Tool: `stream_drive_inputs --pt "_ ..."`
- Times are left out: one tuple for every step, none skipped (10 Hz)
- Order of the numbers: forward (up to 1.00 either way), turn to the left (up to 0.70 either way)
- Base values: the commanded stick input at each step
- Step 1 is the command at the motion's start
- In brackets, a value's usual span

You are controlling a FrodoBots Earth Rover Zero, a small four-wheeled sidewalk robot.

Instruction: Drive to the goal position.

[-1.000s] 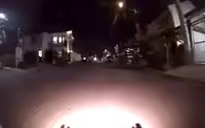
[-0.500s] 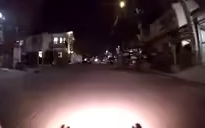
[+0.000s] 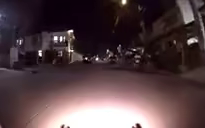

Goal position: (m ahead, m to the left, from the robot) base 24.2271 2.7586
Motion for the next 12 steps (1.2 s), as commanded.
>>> stream_drive_inputs --pt "0.85 0.00" --pt "0.85 0.00" --pt "0.85 0.00" --pt "0.85 0.00" --pt "0.85 0.00" --pt "0.85 0.00" --pt "0.85 0.00" --pt "0.85 0.00" --pt "0.85 0.00" --pt "0.85 0.00" --pt "0.85 0.00" --pt "0.85 0.00"
